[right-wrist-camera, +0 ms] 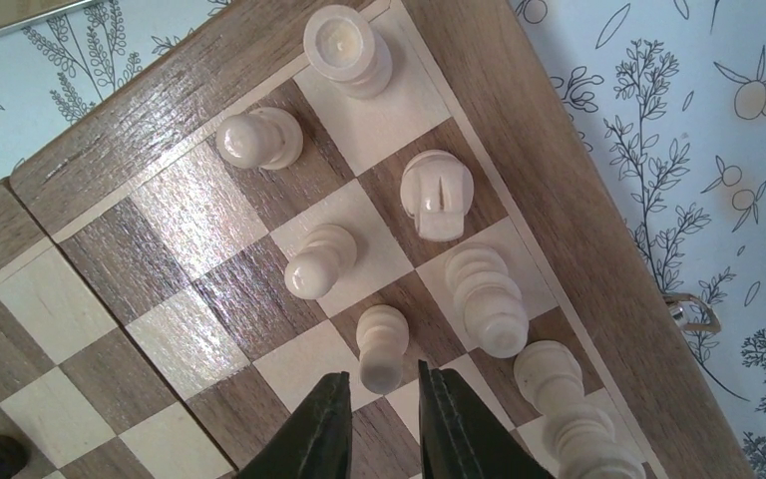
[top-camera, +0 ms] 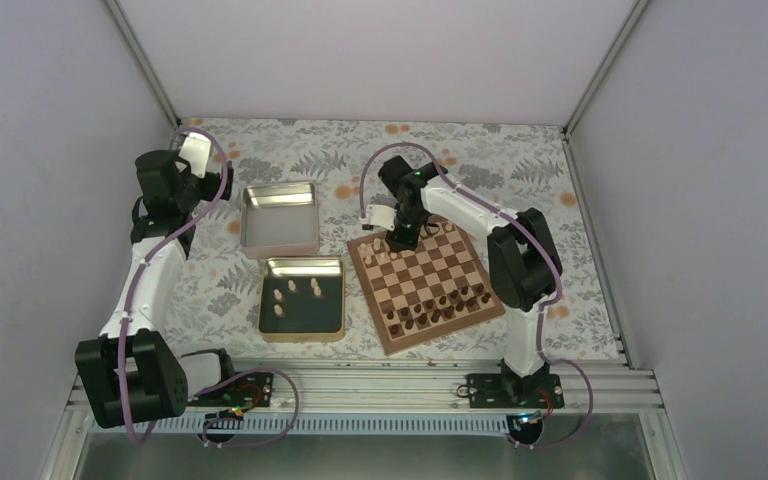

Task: Set up the chess pieces on the board
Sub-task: Place the chess piece on the chessboard, then pick up the chess piece from the storage box.

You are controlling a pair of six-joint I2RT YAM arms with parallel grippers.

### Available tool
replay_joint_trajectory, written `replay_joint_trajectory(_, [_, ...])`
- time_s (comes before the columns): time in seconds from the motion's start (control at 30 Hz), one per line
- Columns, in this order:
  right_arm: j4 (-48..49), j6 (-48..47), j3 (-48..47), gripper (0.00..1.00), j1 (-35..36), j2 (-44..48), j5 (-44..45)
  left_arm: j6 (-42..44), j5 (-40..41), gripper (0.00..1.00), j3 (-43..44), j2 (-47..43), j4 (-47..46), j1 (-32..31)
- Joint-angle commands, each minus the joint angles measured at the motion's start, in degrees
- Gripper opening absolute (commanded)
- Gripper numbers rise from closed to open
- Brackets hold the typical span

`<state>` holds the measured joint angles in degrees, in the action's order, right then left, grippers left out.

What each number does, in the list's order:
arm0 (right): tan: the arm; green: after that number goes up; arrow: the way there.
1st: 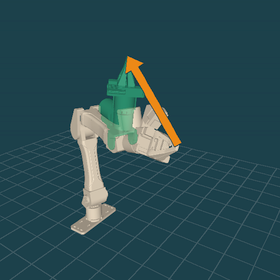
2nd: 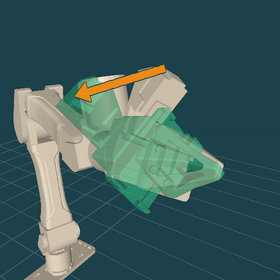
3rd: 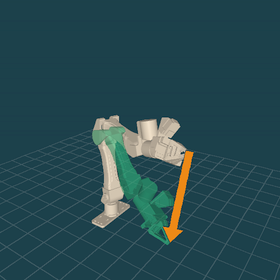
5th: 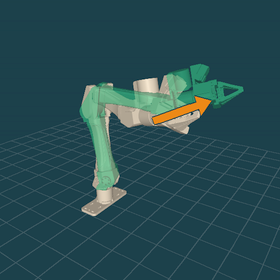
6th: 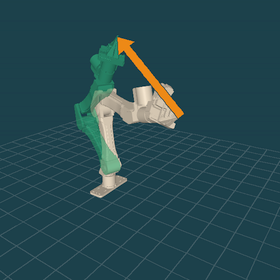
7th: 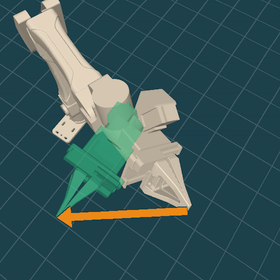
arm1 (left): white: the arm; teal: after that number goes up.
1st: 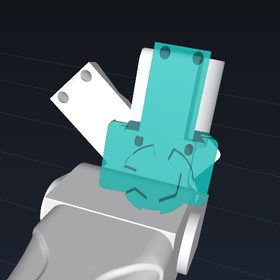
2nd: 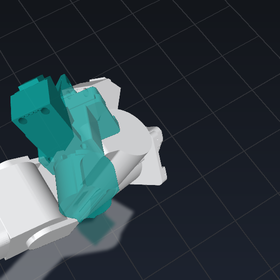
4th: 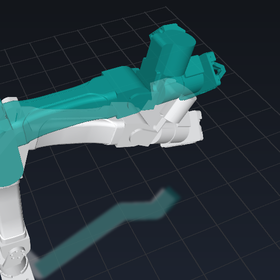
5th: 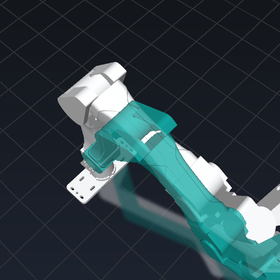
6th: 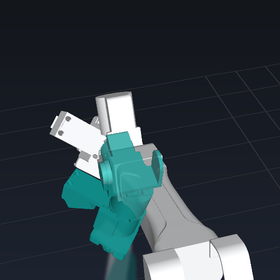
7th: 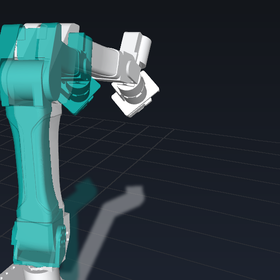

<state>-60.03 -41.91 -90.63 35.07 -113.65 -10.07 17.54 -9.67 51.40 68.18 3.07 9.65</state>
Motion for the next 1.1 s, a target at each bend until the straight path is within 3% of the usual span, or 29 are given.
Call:
replay_joint_trajectory(0.0, [0.3,0.0,-0.7,0.22,-0.3,-0.5,-0.9,0.3,-0.6,1.00,0.3,-0.2,-0.8,0.5])
replay_joint_trajectory(0.37, [-2.9,1.4,-4.5,0.25,0.9,2.2,-0.9,0.4,-0.9,1.00,0.4,-0.4,-0.5,0.5])
replay_joint_trajectory(0.6, [-6.5,2.7,-13.9,0.25,12.8,2.9,-1.4,0.3,-0.7,1.00,0.5,-0.5,-0.5,0.4])
replay_joint_trajectory(0.8, [-6.2,4.2,-24.5,0.25,20.8,-5.0,-5.8,0.2,-0.3,1.00,0.3,-1.3,-0.6,0.4])
replay_joint_trajectory(1.07, [-1.9,3.3,-22.3,0.26,24.2,-12.1,-3.1,0.2,-0.2,1.00,0.0,-1.3,-1.0,0.5])
